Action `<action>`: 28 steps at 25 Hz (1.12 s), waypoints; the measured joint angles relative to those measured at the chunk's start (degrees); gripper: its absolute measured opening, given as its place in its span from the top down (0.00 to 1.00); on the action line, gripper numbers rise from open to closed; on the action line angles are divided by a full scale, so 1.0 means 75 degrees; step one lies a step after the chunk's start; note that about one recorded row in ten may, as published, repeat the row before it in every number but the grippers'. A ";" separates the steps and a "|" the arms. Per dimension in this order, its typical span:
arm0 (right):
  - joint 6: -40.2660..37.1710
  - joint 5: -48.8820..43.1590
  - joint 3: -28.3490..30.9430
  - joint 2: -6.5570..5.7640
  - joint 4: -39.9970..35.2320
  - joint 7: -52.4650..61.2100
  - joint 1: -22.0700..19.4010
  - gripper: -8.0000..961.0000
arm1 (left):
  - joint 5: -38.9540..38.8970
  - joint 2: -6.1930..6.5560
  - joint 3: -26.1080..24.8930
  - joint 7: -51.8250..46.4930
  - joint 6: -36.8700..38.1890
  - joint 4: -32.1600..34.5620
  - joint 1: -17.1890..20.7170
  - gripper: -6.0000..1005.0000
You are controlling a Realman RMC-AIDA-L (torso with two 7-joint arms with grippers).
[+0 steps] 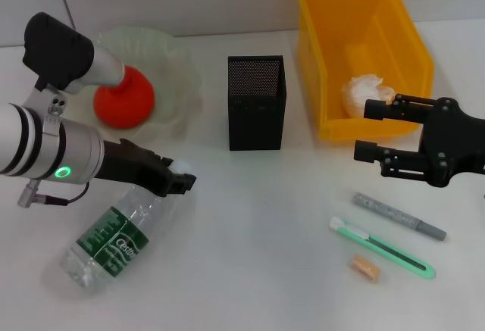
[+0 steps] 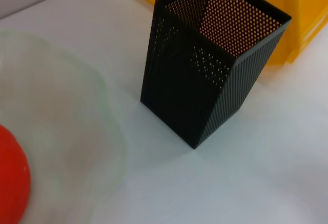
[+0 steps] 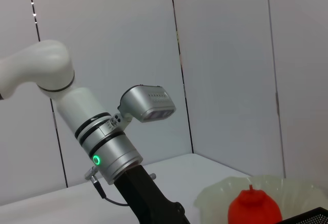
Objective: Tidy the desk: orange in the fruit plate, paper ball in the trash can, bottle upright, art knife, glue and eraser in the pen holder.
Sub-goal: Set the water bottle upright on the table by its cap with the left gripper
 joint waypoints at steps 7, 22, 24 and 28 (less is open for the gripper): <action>0.0029 0.0003 0.0000 0.0000 0.0000 0.0000 -0.0016 0.27 | -0.0005 0.0001 0.0000 0.0000 0.0042 0.0309 0.0041 0.56; 0.0092 -0.0013 0.0000 0.0000 0.0012 0.0000 0.0000 0.27 | -0.0031 0.0000 -0.0005 0.0000 0.0035 0.0953 0.0320 0.56; 0.0095 -0.0014 0.0000 0.0000 0.0011 0.0000 0.0000 0.27 | -0.0074 -0.0005 -0.0002 0.0000 0.0038 0.0999 0.0335 0.56; 0.0107 -0.0017 -0.0001 0.0000 0.0012 0.0000 0.0001 0.27 | -0.0204 0.0001 -0.0009 0.0000 0.0055 0.1074 0.0347 0.56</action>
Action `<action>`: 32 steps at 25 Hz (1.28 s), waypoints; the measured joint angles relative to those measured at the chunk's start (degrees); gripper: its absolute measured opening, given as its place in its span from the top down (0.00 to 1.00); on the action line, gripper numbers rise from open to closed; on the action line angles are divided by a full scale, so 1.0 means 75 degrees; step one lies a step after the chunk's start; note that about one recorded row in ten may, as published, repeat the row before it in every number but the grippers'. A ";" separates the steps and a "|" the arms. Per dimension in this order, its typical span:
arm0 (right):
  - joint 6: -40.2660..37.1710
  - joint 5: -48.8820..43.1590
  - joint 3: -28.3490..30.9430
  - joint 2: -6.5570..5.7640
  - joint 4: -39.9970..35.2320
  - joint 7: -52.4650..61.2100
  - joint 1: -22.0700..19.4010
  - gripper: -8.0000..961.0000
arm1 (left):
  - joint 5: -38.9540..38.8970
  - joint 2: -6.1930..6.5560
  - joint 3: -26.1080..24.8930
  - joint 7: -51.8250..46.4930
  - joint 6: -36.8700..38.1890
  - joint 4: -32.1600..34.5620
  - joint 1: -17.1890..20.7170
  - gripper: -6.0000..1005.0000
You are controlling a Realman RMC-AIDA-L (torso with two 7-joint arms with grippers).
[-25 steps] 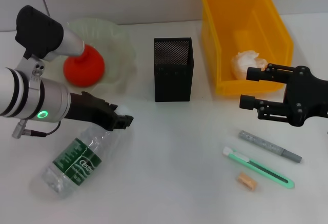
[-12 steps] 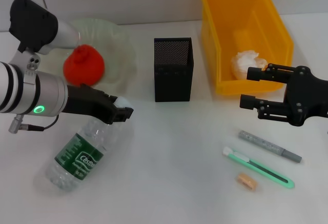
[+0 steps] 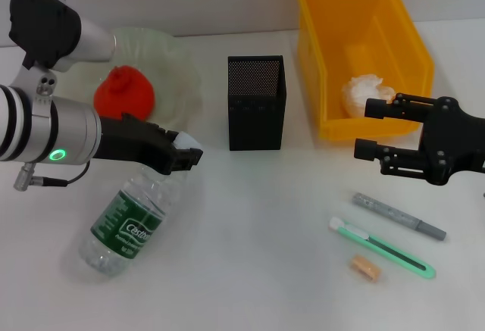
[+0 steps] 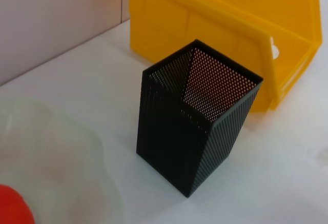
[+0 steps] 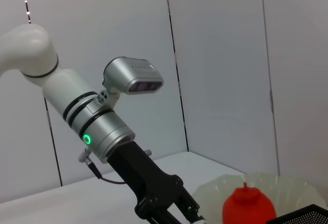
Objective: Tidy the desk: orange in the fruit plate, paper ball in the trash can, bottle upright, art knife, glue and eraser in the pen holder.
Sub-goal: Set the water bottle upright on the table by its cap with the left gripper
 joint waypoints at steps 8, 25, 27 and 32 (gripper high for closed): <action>0.0021 -0.0005 0.0001 0.0000 0.0000 0.0000 0.0004 0.27 | -0.0013 0.0008 0.0007 0.0000 0.0008 0.0199 0.0052 0.56; 0.0033 0.0011 0.0001 -0.0012 -0.0006 0.0000 0.0055 0.27 | -0.0059 0.0012 -0.0036 -0.0034 0.0013 0.0619 0.0157 0.56; 0.0035 0.0012 0.0000 -0.0012 -0.0007 -0.0001 0.0059 0.27 | -0.0144 0.0014 -0.0060 -0.0013 0.0003 0.0682 0.0205 0.56; 0.0044 0.0011 -0.0005 -0.0008 -0.0003 0.0000 0.0062 0.27 | -0.0224 0.0023 -0.0073 -0.0007 -0.0030 0.0820 0.0316 0.56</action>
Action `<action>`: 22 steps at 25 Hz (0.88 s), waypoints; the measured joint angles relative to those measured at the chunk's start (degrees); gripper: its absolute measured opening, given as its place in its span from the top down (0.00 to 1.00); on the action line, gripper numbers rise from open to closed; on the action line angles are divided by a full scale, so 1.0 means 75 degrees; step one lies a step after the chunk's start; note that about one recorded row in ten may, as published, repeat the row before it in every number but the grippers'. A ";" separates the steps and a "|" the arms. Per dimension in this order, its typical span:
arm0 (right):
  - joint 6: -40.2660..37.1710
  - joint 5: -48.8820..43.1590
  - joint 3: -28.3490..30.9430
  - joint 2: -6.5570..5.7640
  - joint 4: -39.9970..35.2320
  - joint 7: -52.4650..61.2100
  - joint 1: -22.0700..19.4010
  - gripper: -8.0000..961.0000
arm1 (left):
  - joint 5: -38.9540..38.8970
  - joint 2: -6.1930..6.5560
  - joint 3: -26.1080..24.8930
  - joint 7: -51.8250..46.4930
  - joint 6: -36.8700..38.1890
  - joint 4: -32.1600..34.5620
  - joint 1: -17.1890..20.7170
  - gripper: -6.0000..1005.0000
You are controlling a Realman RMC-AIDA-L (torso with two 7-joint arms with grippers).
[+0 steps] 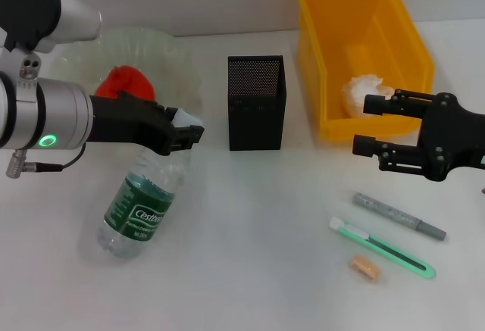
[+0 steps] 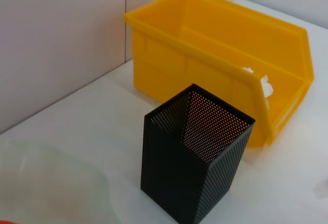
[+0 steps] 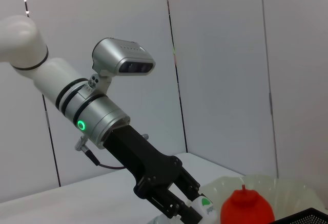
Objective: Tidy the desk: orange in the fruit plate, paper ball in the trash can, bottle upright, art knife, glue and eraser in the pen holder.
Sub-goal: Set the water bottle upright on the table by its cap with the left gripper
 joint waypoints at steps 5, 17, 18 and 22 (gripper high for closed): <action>0.0001 -0.0008 -0.0007 0.0008 0.0003 0.0000 0.0005 0.27 | 0.0000 0.0001 -0.0001 0.0003 -0.0007 0.0135 0.0057 0.56; 0.0001 -0.0038 -0.0007 0.0009 0.0003 0.0000 0.0008 0.27 | 0.0001 0.0000 -0.0010 0.0029 -0.0177 0.0230 0.0144 0.56; 0.0000 -0.0041 -0.0007 0.0009 0.0003 0.0000 0.0008 0.27 | 0.0001 0.0000 -0.0012 0.0030 -0.0199 0.0231 0.0150 0.56; 0.0000 -0.0050 -0.0007 0.0009 0.0004 0.0000 0.0008 0.27 | -0.0032 0.0000 -0.0024 0.0031 -0.0281 0.0246 0.0167 0.56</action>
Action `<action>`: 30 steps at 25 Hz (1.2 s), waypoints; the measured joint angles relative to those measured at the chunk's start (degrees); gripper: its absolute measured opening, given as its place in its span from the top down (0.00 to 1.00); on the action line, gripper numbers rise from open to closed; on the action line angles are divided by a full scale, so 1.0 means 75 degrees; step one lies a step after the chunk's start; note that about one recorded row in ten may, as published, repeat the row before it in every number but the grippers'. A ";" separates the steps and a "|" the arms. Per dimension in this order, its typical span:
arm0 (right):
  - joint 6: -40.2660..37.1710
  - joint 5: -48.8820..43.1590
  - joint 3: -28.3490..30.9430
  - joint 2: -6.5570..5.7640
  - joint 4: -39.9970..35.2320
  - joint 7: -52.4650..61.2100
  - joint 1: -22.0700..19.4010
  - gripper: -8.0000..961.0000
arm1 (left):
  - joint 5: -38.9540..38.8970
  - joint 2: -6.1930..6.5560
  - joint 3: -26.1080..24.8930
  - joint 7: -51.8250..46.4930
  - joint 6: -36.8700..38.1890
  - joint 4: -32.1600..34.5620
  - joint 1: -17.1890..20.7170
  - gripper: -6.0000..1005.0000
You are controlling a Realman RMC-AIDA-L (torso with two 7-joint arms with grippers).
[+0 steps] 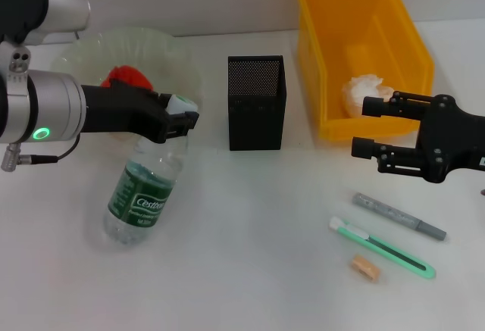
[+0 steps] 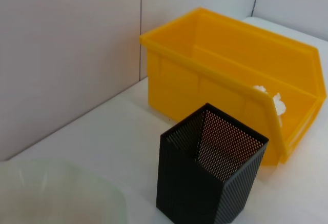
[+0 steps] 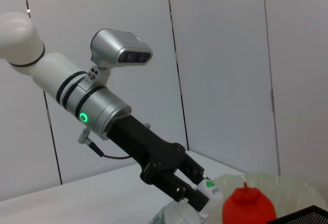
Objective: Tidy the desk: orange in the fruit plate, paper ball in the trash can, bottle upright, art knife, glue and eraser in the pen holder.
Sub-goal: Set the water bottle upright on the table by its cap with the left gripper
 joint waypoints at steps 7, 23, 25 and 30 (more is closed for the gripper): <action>0.0006 -0.0001 -0.0005 0.0000 0.0000 0.0000 0.0000 0.27 | -0.0181 0.0000 -0.0034 0.0089 -0.0045 0.0071 0.0019 0.56; -0.0023 0.0045 -0.0081 0.0000 -0.0001 -0.0006 0.0011 0.27 | -0.0710 -0.0004 -0.0188 0.0590 -0.0228 0.0185 0.0344 0.56; -0.0050 0.0050 -0.0082 -0.0001 0.0000 -0.0005 0.0017 0.27 | -0.0741 -0.0001 -0.0188 0.0610 -0.0239 0.0184 0.0360 0.56; -0.0072 0.0055 -0.0083 -0.0001 -0.0003 -0.0005 0.0035 0.27 | -0.0784 -0.0002 -0.0188 0.0695 -0.0266 0.0184 0.0403 0.56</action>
